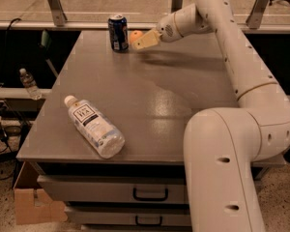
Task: Move orange near pepsi can
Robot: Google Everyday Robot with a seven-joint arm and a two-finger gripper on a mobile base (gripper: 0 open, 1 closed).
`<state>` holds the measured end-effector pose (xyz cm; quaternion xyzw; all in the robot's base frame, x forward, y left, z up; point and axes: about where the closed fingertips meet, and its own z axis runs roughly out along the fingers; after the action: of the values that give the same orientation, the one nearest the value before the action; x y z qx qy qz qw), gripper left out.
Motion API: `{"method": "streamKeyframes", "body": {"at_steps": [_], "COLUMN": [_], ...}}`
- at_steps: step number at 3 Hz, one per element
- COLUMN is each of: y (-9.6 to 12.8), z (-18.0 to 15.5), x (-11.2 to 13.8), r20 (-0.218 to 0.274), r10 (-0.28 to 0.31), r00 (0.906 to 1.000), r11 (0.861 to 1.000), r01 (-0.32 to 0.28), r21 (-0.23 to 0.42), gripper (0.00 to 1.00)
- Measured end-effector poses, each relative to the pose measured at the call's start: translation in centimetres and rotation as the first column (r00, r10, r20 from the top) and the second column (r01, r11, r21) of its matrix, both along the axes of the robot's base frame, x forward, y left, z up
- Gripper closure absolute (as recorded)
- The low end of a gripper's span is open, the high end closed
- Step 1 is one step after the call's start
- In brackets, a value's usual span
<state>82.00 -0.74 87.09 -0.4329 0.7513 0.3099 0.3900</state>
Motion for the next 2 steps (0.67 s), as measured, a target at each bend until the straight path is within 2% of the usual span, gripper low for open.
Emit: {"method": "streamKeyframes", "body": {"at_steps": [1, 2], "y": [0.5, 0.79], "z": [-0.22, -0.36], "x": [-0.07, -0.13], "r20": [-0.01, -0.016], "r10": [0.009, 0.016], "r00": [0.9999, 0.9997], "r11": [1.0, 1.0], "r01": [-0.009, -0.016], "r21": [-0.001, -0.001], "gripper": [0.0, 0.0]}}
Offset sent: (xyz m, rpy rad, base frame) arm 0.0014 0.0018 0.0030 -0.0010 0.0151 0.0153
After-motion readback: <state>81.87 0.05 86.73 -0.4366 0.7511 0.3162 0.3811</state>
